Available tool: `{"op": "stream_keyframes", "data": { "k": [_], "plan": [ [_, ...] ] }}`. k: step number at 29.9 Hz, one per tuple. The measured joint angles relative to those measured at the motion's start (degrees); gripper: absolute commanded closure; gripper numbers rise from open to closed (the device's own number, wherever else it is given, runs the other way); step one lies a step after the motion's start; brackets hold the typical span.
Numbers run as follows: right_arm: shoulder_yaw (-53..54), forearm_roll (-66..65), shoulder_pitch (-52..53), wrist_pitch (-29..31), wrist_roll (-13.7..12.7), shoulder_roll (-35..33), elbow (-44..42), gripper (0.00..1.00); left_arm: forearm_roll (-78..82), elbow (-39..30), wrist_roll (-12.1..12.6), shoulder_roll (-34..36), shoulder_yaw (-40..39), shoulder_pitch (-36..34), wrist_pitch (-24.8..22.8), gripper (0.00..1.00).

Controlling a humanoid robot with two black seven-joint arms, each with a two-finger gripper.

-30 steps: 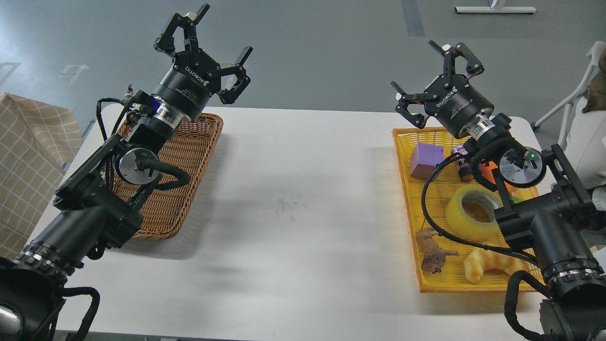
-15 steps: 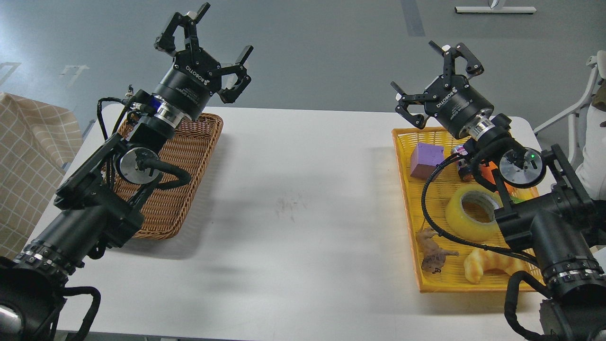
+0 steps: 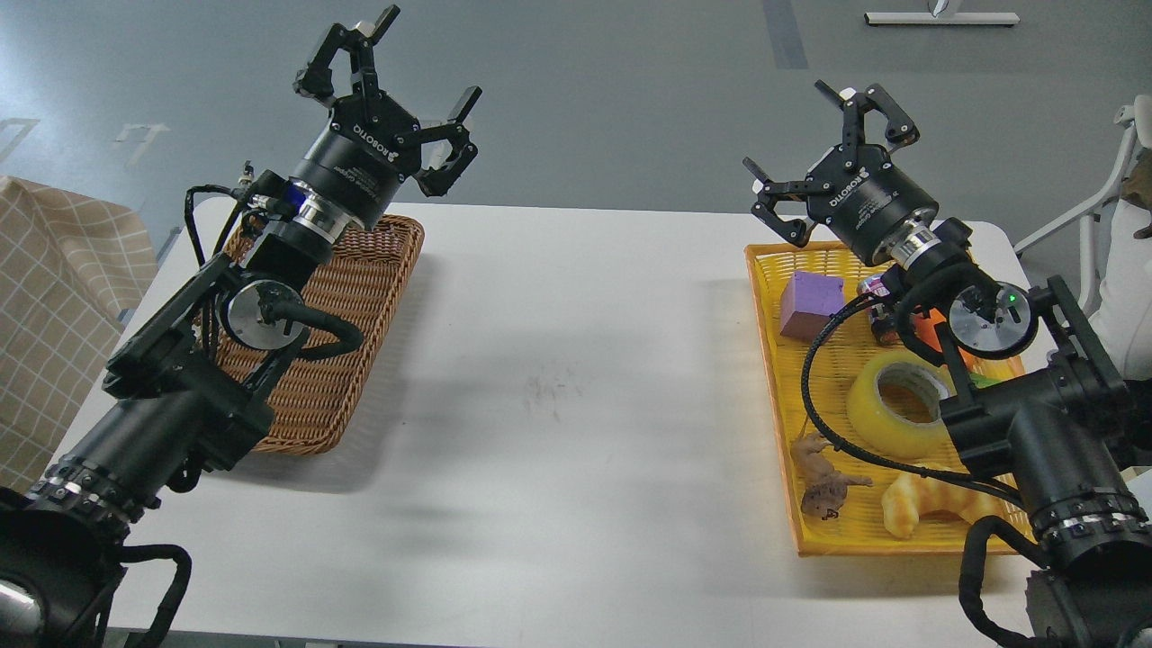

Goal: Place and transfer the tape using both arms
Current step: 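Raise the right gripper up and away from the yellow basket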

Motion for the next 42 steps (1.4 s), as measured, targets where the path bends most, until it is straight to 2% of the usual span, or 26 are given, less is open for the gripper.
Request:
{"op": "stream_keyframes", "data": {
  "k": [19,30,42],
  "plan": [
    [-4.1,-1.0,0.7,0.0,-0.1,-1.1,0.5,0.0,0.0,0.0,-0.1,-0.1,0.0,0.1,0.0,0.02],
    [-4.9,-15.3,-1.0,0.0,0.1,-11.0,6.3,0.0,0.0,0.0,0.0,0.0,0.3,0.2,0.0,0.02],
    [-16.9,-34.4,-1.9,0.0,0.1,-24.2,16.9,0.0,0.0,0.0,0.1,0.6,0.3,0.2,0.0,0.02]
  ]
}}
